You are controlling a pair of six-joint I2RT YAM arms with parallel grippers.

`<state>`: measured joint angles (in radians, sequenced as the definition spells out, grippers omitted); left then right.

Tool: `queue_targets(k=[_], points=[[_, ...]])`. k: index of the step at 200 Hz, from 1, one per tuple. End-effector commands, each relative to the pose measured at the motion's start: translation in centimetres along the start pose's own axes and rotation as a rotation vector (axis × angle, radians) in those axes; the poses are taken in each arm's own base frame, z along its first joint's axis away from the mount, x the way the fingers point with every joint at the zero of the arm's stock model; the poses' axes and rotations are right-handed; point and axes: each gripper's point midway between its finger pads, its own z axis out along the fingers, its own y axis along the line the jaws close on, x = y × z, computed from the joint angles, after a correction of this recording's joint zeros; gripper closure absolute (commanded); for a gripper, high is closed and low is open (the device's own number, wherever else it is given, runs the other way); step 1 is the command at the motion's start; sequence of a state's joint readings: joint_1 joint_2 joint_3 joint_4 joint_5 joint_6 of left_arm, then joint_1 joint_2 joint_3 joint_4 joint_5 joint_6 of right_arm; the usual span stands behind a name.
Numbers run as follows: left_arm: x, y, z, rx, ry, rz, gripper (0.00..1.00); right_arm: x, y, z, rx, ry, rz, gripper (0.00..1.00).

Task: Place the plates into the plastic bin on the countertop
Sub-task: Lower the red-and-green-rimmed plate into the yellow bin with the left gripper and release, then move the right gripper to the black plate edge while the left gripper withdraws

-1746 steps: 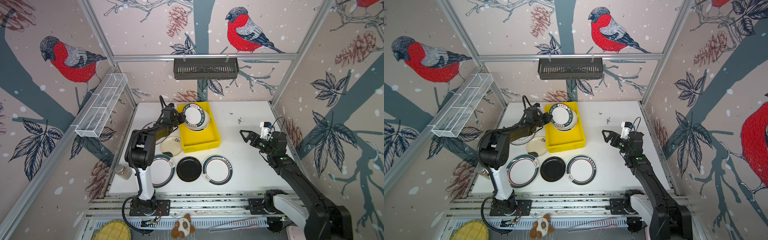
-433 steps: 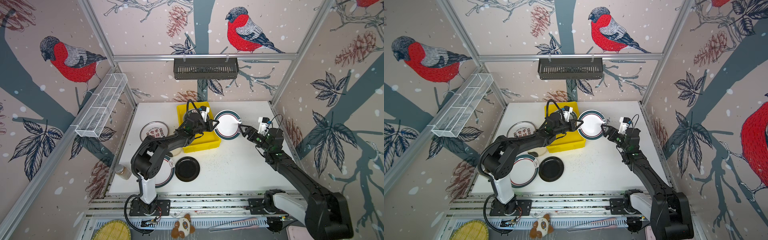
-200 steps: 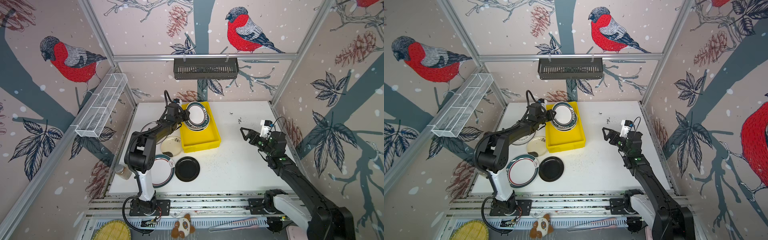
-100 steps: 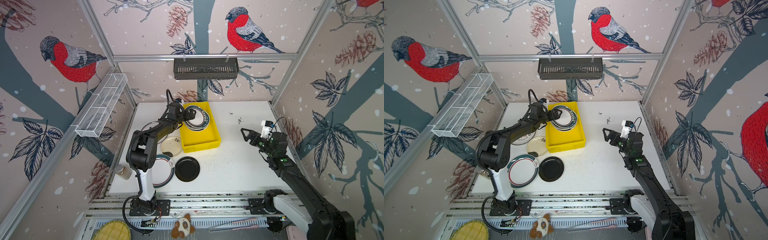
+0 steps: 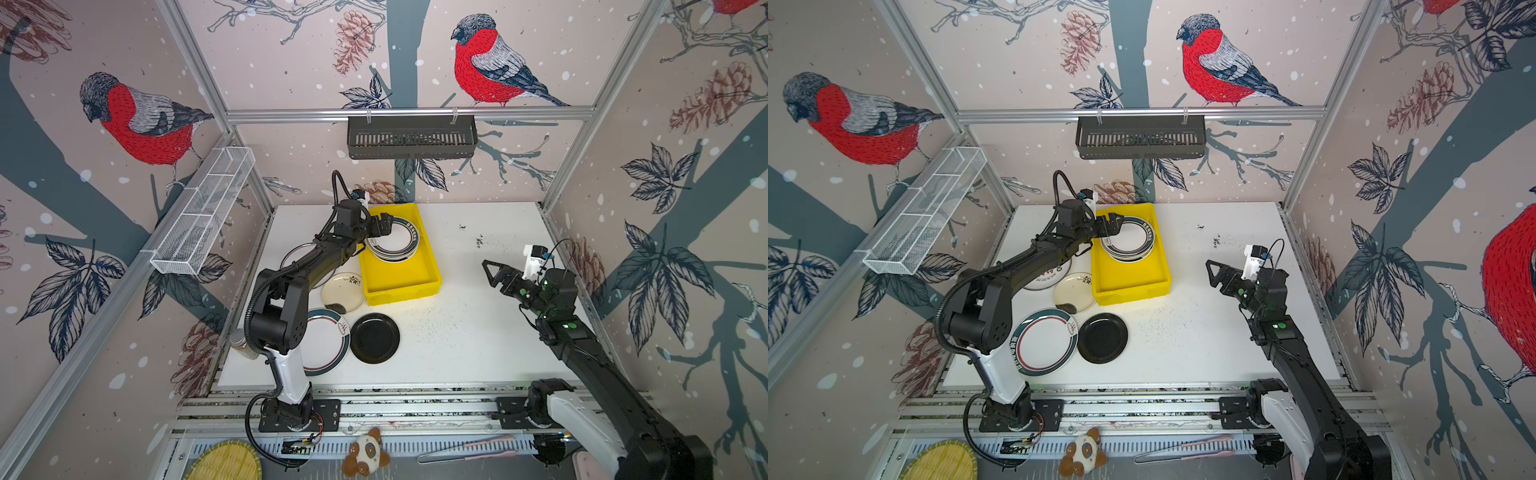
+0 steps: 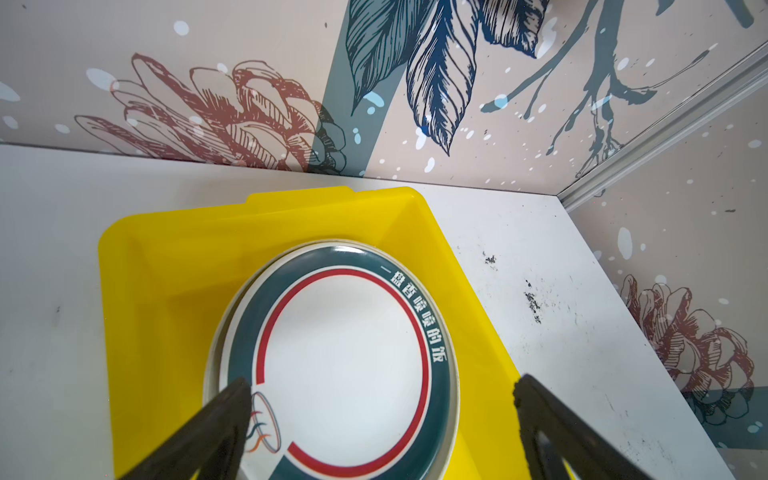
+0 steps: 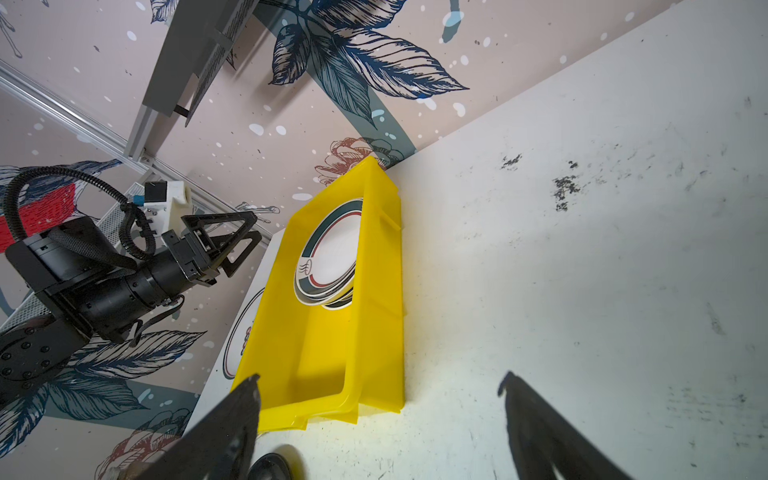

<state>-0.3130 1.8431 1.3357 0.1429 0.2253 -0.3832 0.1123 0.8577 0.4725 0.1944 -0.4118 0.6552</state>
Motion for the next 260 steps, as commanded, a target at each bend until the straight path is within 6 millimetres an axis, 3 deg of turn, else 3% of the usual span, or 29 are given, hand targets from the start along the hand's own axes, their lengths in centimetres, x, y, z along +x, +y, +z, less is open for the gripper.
queue_targets(k=[1, 34, 91, 126, 188, 237, 260], points=[[0.1, 0.4, -0.4, -0.027, 0.001, 0.019, 0.03, 0.0, 0.6, -0.1, -0.02, 0.0, -0.008, 0.09], [-0.3, -0.7, -2.4, -0.014, -0.043, 0.03, 0.03, 1.6, 1.4, 0.2, -0.048, 0.051, -0.015, 0.09], [-0.8, -1.8, -9.7, -0.041, -0.18, 0.043, 0.03, 8.9, 3.0, 1.9, -0.082, 0.242, -0.018, 0.09], [1.1, -0.9, -13.1, -0.084, -0.2, 0.029, 0.03, 12.4, 5.0, 3.5, -0.138, 0.342, -0.041, 0.12], [3.7, 0.7, -15.2, -0.12, -0.222, -0.023, 0.02, 19.3, 7.7, 7.0, -0.152, 0.552, -0.153, 0.18], [3.5, 0.8, -17.0, -0.106, -0.31, -0.074, 0.02, 22.0, 8.2, 8.1, -0.152, 0.634, -0.234, 0.24], [3.6, 0.6, -16.9, -0.091, -0.311, -0.077, 0.02, 23.5, 8.6, 8.3, -0.161, 0.687, -0.284, 0.29]])
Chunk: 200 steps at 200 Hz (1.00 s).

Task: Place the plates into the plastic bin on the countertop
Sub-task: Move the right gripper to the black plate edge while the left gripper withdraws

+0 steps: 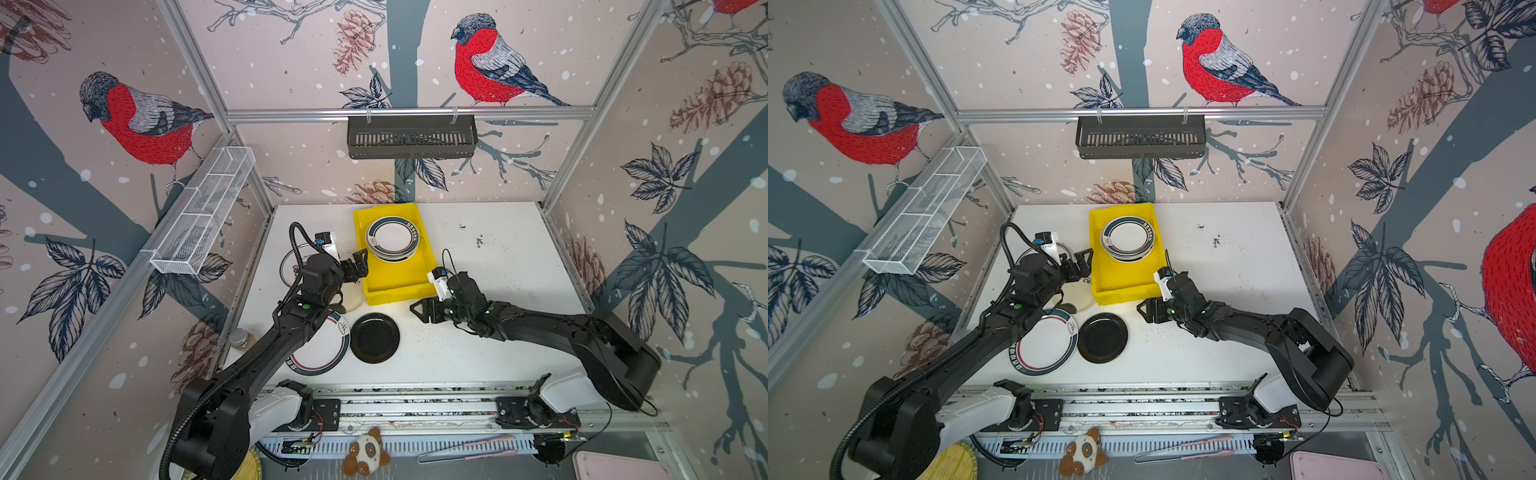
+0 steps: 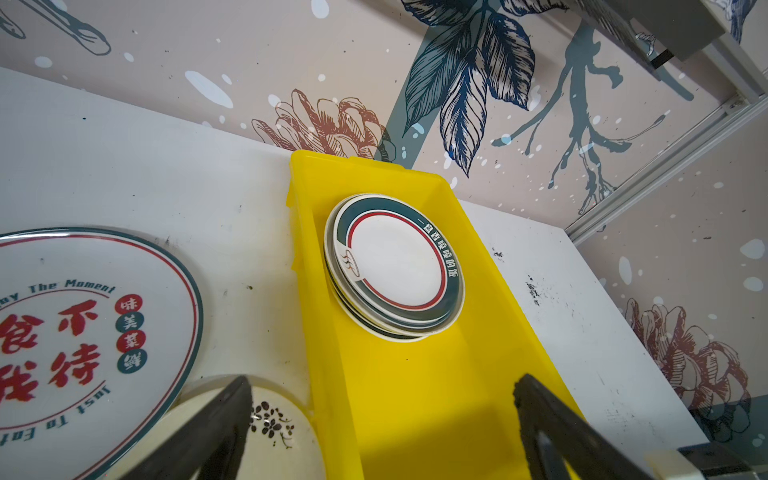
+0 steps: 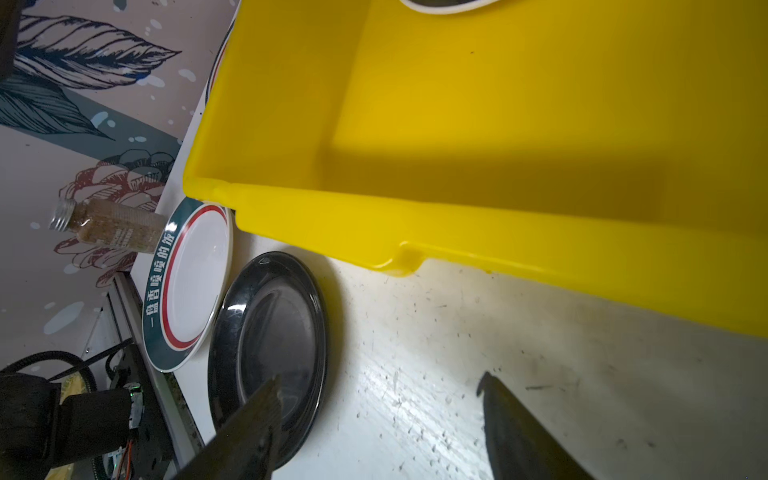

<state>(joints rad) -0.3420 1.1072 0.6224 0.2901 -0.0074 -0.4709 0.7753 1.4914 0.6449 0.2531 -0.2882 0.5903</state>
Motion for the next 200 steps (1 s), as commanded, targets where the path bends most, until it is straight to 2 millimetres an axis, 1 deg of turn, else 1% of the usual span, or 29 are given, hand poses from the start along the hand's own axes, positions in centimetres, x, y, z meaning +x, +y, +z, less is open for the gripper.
queue_targets(k=[1, 28, 53, 100, 125, 170, 200], points=[[-1.6, -0.6, -0.1, 0.025, -0.071, -0.027, 0.02, 0.7, 0.4, 0.9, 0.002, 0.045, -0.069, 0.3], [-1.3, -0.7, 0.1, 0.031, -0.061, -0.031, 0.02, 2.1, 1.2, 2.1, -0.024, 0.114, -0.11, 0.47], [-1.4, -0.6, 0.2, 0.032, -0.067, -0.033, 0.02, 3.0, 2.1, 2.9, -0.052, 0.164, -0.143, 0.56], [-1.4, -0.4, 0.4, 0.029, -0.062, -0.031, 0.02, 4.3, 3.9, 4.1, -0.095, 0.234, -0.212, 0.6], [-1.3, -0.4, 0.4, 0.028, -0.061, -0.031, 0.02, 5.1, 4.0, 4.8, -0.099, 0.27, -0.219, 0.62], [-1.6, -0.1, 0.0, 0.017, -0.064, -0.025, 0.02, 5.4, 4.5, 5.1, -0.119, 0.294, -0.226, 0.63], [-1.7, 0.3, -0.2, 0.009, -0.068, -0.026, 0.02, 6.1, 4.8, 5.5, -0.13, 0.323, -0.232, 0.7]])
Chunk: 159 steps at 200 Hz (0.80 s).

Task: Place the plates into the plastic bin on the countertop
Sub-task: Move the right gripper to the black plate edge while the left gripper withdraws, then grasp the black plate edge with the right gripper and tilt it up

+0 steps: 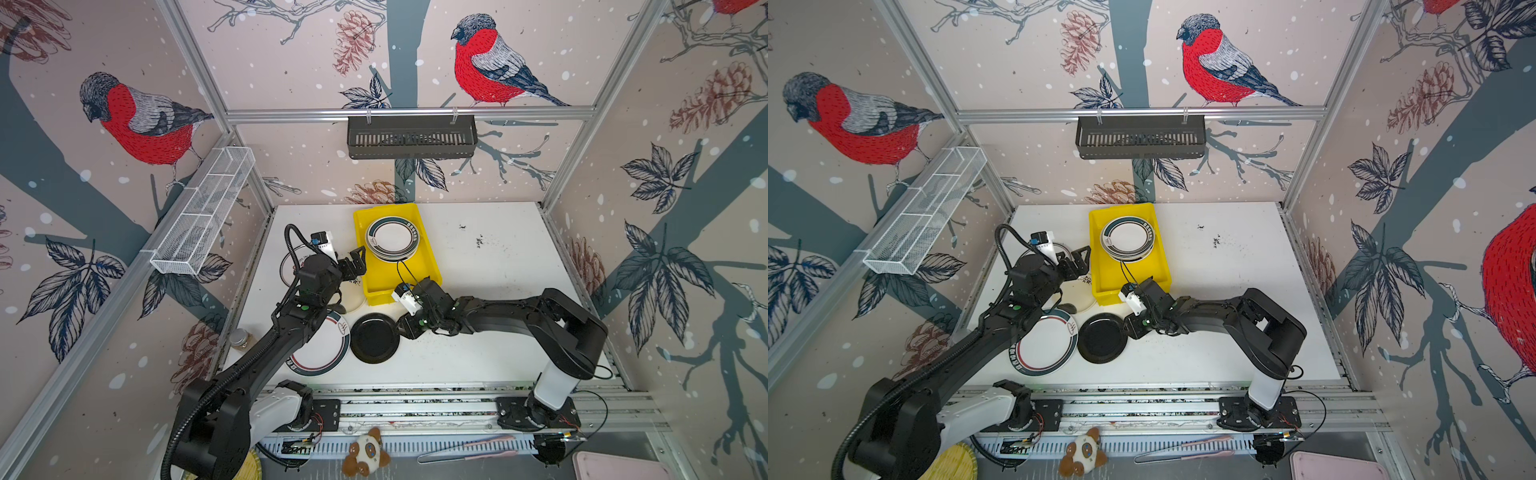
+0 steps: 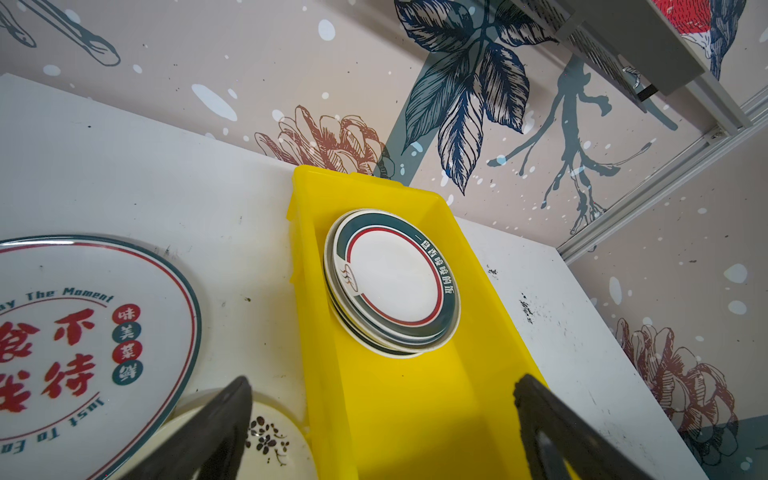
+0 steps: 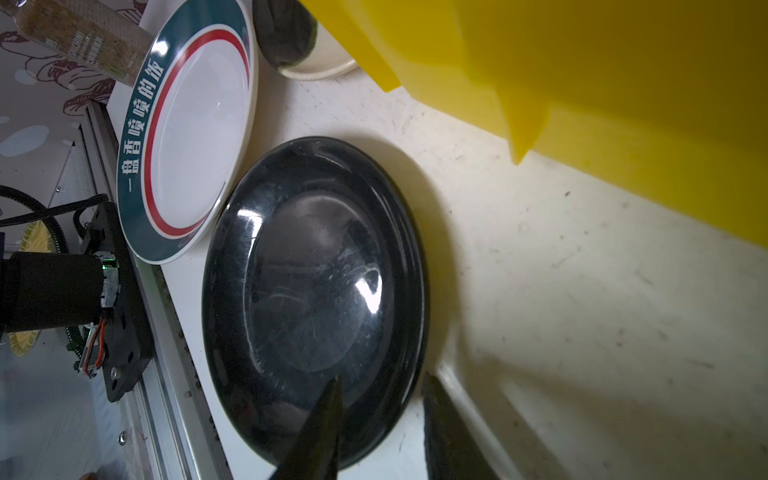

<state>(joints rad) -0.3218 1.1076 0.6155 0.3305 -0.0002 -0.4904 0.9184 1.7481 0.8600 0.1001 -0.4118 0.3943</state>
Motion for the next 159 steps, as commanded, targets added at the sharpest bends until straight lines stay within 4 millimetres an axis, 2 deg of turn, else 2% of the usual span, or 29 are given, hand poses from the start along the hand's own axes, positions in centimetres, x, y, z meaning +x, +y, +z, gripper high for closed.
queue_targets(k=[1, 42, 101, 127, 142, 159], points=[[-0.8, -0.1, -0.2, 0.005, -0.032, -0.001, 0.02, 0.5, 0.5, 0.3, -0.02, 0.029, -0.012, 0.7], [-0.6, 0.1, -0.1, 0.002, -0.026, -0.003, 0.02, 0.9, 0.5, 0.6, -0.024, 0.041, -0.01, 0.74], [-0.7, 0.3, -0.3, 0.0, -0.03, -0.002, 0.02, 1.5, 0.1, 0.5, 0.002, 0.049, 0.012, 0.71], [-0.5, 0.3, -0.3, 0.0, -0.025, -0.001, 0.02, 1.9, -0.7, 0.6, 0.05, 0.056, 0.033, 0.72], [-0.5, 0.4, -0.4, 0.001, -0.022, -0.002, 0.02, 2.3, -1.6, 0.7, 0.095, 0.068, 0.057, 0.78], [-0.5, 0.5, -0.6, 0.001, -0.024, -0.002, 0.02, 2.4, -1.7, 0.6, 0.101, 0.063, 0.064, 0.79]])
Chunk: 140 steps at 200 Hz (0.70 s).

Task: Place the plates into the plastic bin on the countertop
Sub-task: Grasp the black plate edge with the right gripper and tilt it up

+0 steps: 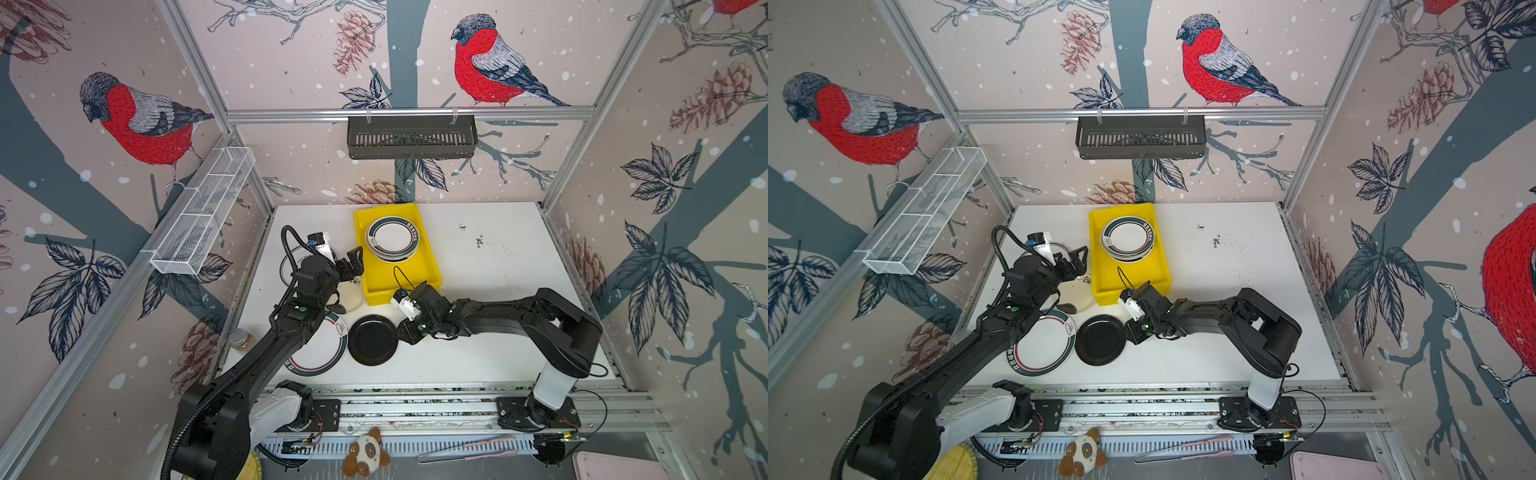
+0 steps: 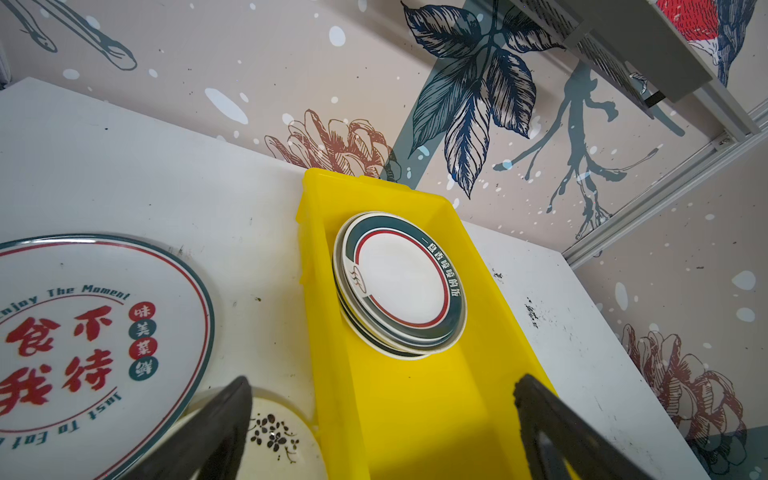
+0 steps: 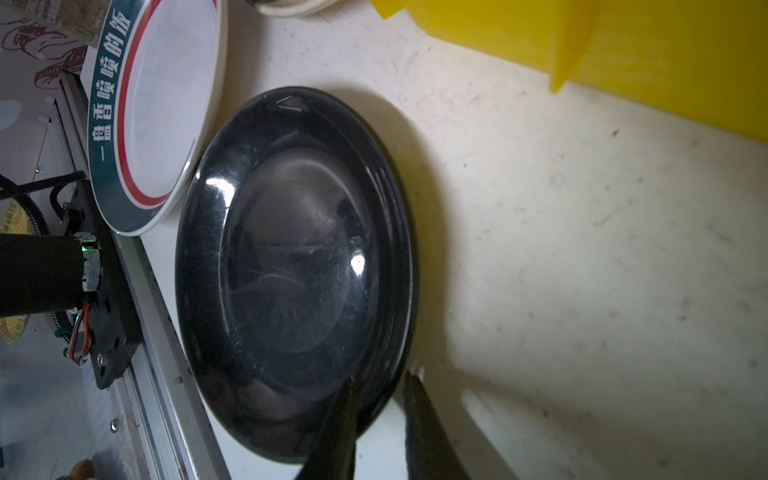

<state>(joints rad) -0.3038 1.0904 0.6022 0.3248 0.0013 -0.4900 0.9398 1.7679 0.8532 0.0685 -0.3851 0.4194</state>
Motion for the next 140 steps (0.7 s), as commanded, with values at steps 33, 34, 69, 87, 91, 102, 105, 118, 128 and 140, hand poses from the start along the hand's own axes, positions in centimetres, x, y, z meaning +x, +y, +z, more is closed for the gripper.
queue_targets(k=[33, 34, 69, 87, 91, 102, 105, 118, 128, 140], points=[[-0.3, -0.1, -0.4, 0.016, -0.015, -0.001, 0.02, 0.5, -1.8, -0.3, 0.122, 0.002, 0.039, 0.79], [-0.3, -0.2, -0.4, 0.016, -0.015, 0.0, 0.02, 0.5, -1.8, -0.3, 0.124, 0.002, 0.039, 0.79], [-0.2, -0.1, -0.4, 0.018, -0.012, -0.002, 0.02, 0.3, -1.7, -0.6, 0.131, -0.008, 0.039, 0.79], [-0.1, 0.0, -0.5, 0.014, -0.009, -0.001, 0.02, 0.2, -1.4, -0.8, 0.13, -0.013, 0.031, 0.79], [0.0, 0.0, -0.5, 0.013, -0.009, 0.001, 0.02, 0.1, -1.3, -0.8, 0.129, -0.014, 0.03, 0.79], [-0.1, 0.1, -0.5, 0.011, -0.01, 0.001, 0.02, 0.1, -1.1, -0.8, 0.127, -0.013, 0.026, 0.79], [-0.1, 0.1, -0.6, 0.011, -0.01, 0.001, 0.02, 0.0, -1.0, -0.8, 0.126, -0.014, 0.023, 0.79], [-0.1, 0.1, -0.6, 0.009, -0.011, 0.0, 0.02, 0.1, -0.8, -0.7, 0.126, -0.01, 0.018, 0.78], [-0.1, 0.1, -0.7, 0.013, -0.011, 0.0, 0.02, 0.1, -0.7, -0.7, 0.127, -0.007, 0.018, 0.78], [-0.1, 0.1, -0.7, 0.015, -0.011, 0.0, 0.02, 0.3, -0.6, -0.6, 0.132, 0.008, 0.018, 0.77]])
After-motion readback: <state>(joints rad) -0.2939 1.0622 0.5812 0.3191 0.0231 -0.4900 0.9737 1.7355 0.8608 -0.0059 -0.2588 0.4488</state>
